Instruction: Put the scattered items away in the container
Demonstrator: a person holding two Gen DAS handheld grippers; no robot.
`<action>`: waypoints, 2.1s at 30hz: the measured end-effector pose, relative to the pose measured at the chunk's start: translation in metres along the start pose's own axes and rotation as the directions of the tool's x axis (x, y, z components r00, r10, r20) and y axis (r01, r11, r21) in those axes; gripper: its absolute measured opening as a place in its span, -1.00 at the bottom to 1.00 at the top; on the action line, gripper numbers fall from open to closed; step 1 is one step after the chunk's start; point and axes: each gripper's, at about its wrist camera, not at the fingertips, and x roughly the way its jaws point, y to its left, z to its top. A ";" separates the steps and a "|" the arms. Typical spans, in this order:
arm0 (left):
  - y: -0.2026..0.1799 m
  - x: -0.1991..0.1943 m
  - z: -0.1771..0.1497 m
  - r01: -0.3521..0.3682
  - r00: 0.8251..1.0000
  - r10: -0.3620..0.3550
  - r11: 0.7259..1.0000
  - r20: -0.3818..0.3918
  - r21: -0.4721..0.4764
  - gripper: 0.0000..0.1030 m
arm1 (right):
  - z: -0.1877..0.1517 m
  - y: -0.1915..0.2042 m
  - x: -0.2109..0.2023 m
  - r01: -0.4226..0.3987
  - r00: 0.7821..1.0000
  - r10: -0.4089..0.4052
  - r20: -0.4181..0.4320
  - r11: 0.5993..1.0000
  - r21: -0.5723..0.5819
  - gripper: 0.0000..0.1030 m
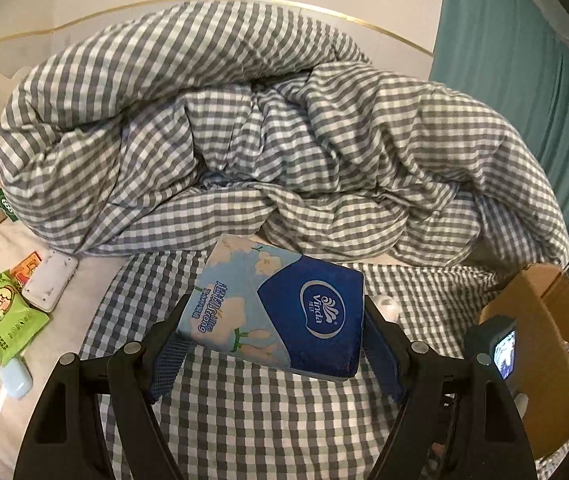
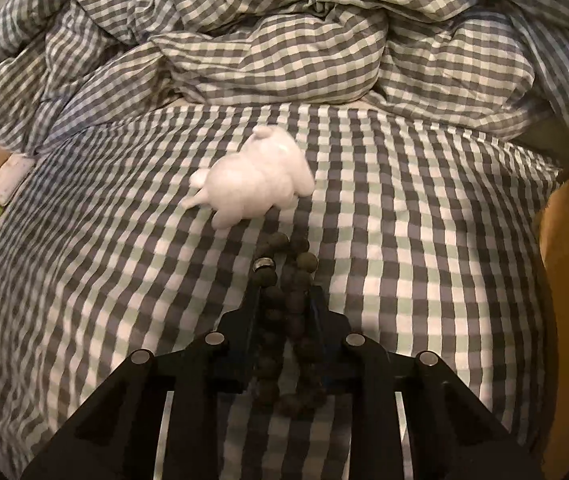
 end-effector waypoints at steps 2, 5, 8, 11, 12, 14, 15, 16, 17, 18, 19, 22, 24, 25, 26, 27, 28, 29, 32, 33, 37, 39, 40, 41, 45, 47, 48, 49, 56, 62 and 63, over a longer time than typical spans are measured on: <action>-0.002 -0.005 0.001 0.000 1.000 0.000 1.000 0.002 0.001 0.54 | -0.003 0.001 -0.008 -0.013 1.000 0.013 0.004 1.000 0.003 -0.56; -0.004 -0.014 0.003 0.000 1.000 0.000 1.000 0.006 -0.002 0.54 | -0.006 0.002 -0.021 -0.028 0.999 0.028 0.018 1.000 0.007 -0.56; -0.008 -0.027 0.006 0.003 1.000 -0.003 1.000 0.023 -0.003 0.54 | -0.005 0.003 -0.039 -0.040 0.998 0.039 0.040 0.999 0.012 -0.56; -0.014 -0.042 0.010 0.004 0.999 -0.004 1.000 0.040 0.003 0.54 | -0.004 0.003 -0.058 -0.057 0.997 0.056 0.062 0.998 0.020 -0.96; -0.017 -0.048 0.011 0.005 0.999 -0.005 1.000 0.048 0.006 0.54 | -0.003 0.003 -0.066 -0.060 0.996 0.058 0.071 0.998 0.021 -1.00; -0.022 -0.060 0.015 0.006 0.998 -0.007 1.000 0.061 0.011 0.54 | -0.001 0.006 -0.081 -0.064 0.994 0.062 0.089 0.998 0.014 -1.00; -0.024 -0.065 0.016 0.009 0.998 -0.009 1.000 0.068 0.013 0.54 | -0.001 0.005 -0.085 -0.069 0.993 0.067 0.092 0.998 0.012 -1.00; -0.026 -0.070 0.017 0.012 0.997 -0.013 1.000 0.075 0.015 0.54 | -0.001 0.004 -0.090 -0.069 0.993 0.068 0.099 0.998 0.009 -1.00; -0.028 -0.075 0.018 0.014 0.996 -0.015 1.000 0.083 0.017 0.54 | -0.002 0.004 -0.093 -0.068 0.993 0.067 0.102 0.998 0.009 -1.00; -0.030 -0.082 0.019 0.013 0.996 -0.015 1.000 0.093 0.022 0.54 | -0.004 0.003 -0.095 -0.074 0.992 0.072 0.099 0.997 0.014 -1.00; -0.031 -0.085 0.019 0.011 0.995 -0.013 1.000 0.097 0.024 0.54 | -0.006 0.001 -0.096 -0.082 0.992 0.080 0.094 0.996 0.020 -1.00; -0.033 -0.096 0.020 0.013 0.995 -0.015 1.000 0.103 0.023 0.54 | -0.012 -0.002 -0.097 -0.109 0.991 0.106 0.084 0.994 0.032 -1.00; -0.037 -0.101 0.023 0.006 0.994 -0.010 0.999 0.109 0.034 0.54 | -0.014 -0.002 -0.104 -0.117 0.989 0.114 0.091 0.993 0.030 -1.00; -0.039 -0.103 0.025 0.006 0.994 -0.010 0.999 0.112 0.038 0.54 | -0.014 -0.002 -0.110 -0.120 0.988 0.116 0.105 0.992 0.029 -1.00; -0.042 -0.107 0.027 0.007 0.993 -0.012 0.999 0.117 0.043 0.54 | -0.014 -0.003 -0.119 -0.122 0.986 0.118 0.121 0.992 0.026 -1.00; -0.045 -0.110 0.028 0.008 0.992 -0.014 0.999 0.122 0.047 0.54 | -0.013 -0.004 -0.128 -0.123 0.983 0.118 0.138 0.992 0.025 -1.00; -0.048 -0.112 0.029 0.011 0.992 -0.017 0.999 0.126 0.050 0.54 | -0.012 -0.005 -0.137 -0.123 0.981 0.118 0.155 0.992 0.026 -1.00; -0.054 -0.115 0.031 0.015 0.991 -0.022 0.998 0.130 0.053 0.54 | -0.011 -0.008 -0.148 -0.122 0.978 0.115 0.174 0.992 0.028 -1.00; -0.073 -0.123 0.034 0.029 0.989 -0.039 0.997 0.141 0.071 0.54 | -0.009 -0.020 -0.184 -0.117 0.969 0.106 0.225 0.992 0.038 -1.00; -0.082 -0.126 0.034 0.040 0.988 -0.051 0.996 0.144 0.078 0.54 | -0.009 -0.025 -0.193 -0.112 0.966 0.100 0.237 0.993 0.040 -1.00; -0.123 -0.133 0.034 0.089 0.984 -0.104 0.990 0.147 0.107 0.54 | -0.014 -0.049 -0.234 -0.088 0.955 0.067 0.290 0.994 0.061 -1.00; -0.148 -0.134 0.033 0.121 0.980 -0.139 0.984 0.142 0.131 0.54 | -0.018 -0.066 -0.256 -0.063 0.948 0.034 0.317 0.995 0.082 -1.00; -0.160 -0.135 0.032 0.134 0.978 -0.154 0.981 0.139 0.141 0.54 | -0.021 -0.077 -0.268 -0.048 0.944 0.013 0.329 0.994 0.098 -1.00; -0.171 -0.135 0.032 0.150 0.976 -0.171 0.977 0.137 0.152 0.54 | -0.023 -0.086 -0.277 -0.038 0.941 -0.002 0.339 0.993 0.111 -0.99; -0.223 -0.130 0.027 0.223 0.963 -0.246 0.957 0.111 0.187 0.54 | -0.041 -0.133 -0.311 0.020 0.927 -0.082 0.365 0.985 0.171 -0.99; -0.248 -0.126 0.023 0.254 0.957 -0.276 0.946 0.092 0.201 0.55 | -0.051 -0.157 -0.328 0.050 0.920 -0.124 0.372 0.978 0.203 -0.99; -0.264 -0.124 0.020 0.272 0.952 -0.294 0.939 0.080 0.211 0.54 | -0.055 -0.165 -0.334 0.058 0.917 -0.136 0.375 0.975 0.213 -0.99; -0.276 -0.122 0.018 0.286 0.949 -0.308 0.932 0.070 0.221 0.54 | -0.058 -0.175 -0.340 0.068 0.914 -0.152 0.377 0.972 0.226 -0.99; -0.363 -0.105 -0.004 0.364 0.926 -0.378 0.883 -0.011 0.296 0.54 | -0.085 -0.238 -0.368 0.121 0.893 -0.242 0.379 0.941 0.316 -0.99; -0.407 -0.092 -0.020 0.392 0.916 -0.395 0.848 -0.067 0.356 0.55 | -0.103 -0.272 -0.373 0.127 0.889 -0.272 0.370 0.920 0.371 -0.99; -0.412 -0.090 -0.023 0.397 0.915 -0.397 0.842 -0.080 0.365 0.56 | -0.103 -0.275 -0.372 0.125 0.889 -0.271 0.369 0.919 0.375 -0.99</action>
